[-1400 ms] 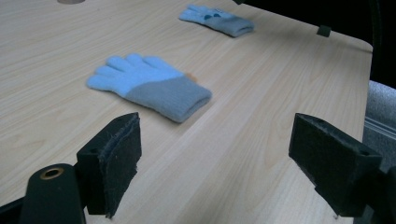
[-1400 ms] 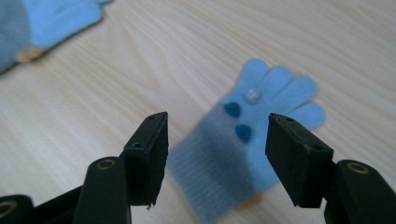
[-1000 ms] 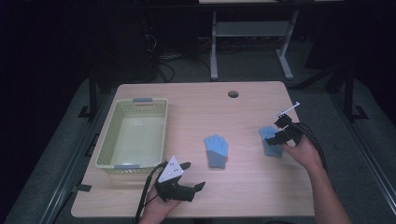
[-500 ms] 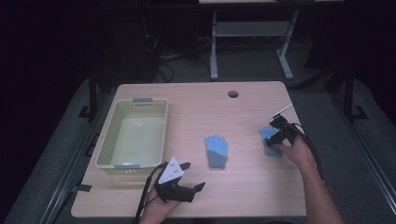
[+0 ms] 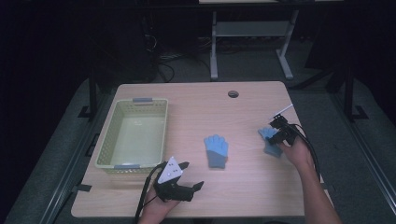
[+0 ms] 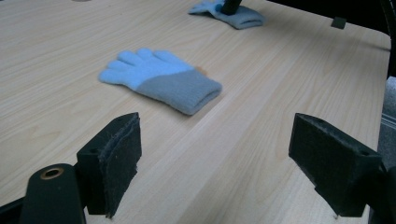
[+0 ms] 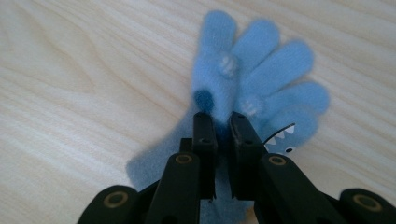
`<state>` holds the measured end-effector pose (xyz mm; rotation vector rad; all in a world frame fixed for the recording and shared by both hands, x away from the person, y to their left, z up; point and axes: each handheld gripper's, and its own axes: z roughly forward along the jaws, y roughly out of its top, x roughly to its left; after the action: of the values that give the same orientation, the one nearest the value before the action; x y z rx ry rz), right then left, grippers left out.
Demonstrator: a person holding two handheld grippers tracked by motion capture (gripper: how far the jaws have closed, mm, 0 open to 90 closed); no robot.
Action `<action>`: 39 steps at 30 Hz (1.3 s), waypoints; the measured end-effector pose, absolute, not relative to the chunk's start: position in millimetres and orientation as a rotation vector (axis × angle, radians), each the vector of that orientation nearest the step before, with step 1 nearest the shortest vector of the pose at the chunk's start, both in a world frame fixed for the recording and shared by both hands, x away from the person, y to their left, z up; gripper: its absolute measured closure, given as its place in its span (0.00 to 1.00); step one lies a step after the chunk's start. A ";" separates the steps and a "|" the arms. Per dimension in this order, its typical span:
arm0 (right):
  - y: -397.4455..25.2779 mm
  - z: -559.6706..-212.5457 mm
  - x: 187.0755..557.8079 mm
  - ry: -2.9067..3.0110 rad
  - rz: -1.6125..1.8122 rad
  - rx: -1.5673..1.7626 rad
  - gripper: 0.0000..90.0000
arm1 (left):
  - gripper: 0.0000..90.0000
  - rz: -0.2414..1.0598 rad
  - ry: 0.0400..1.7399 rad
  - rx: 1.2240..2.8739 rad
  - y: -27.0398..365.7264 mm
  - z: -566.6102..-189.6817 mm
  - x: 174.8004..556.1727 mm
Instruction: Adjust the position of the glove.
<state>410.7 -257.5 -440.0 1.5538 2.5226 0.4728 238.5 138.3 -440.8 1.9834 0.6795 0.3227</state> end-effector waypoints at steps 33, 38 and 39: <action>-198.7 -366.1 365.7 2.592 0.882 1.300 0.91 | 0.19 0.327 0.665 1.999 134.6 -440.9 237.0; -183.6 -365.0 366.0 2.618 0.912 1.280 0.90 | 0.19 0.331 0.665 2.003 136.4 -440.6 237.8; -179.8 -364.9 366.5 2.627 0.922 1.272 0.90 | 0.19 0.331 0.665 2.004 136.7 -440.4 237.9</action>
<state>366.5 -179.8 -364.9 1.2717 2.6273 0.9220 237.9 136.7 -440.4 2.0035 0.6650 0.3311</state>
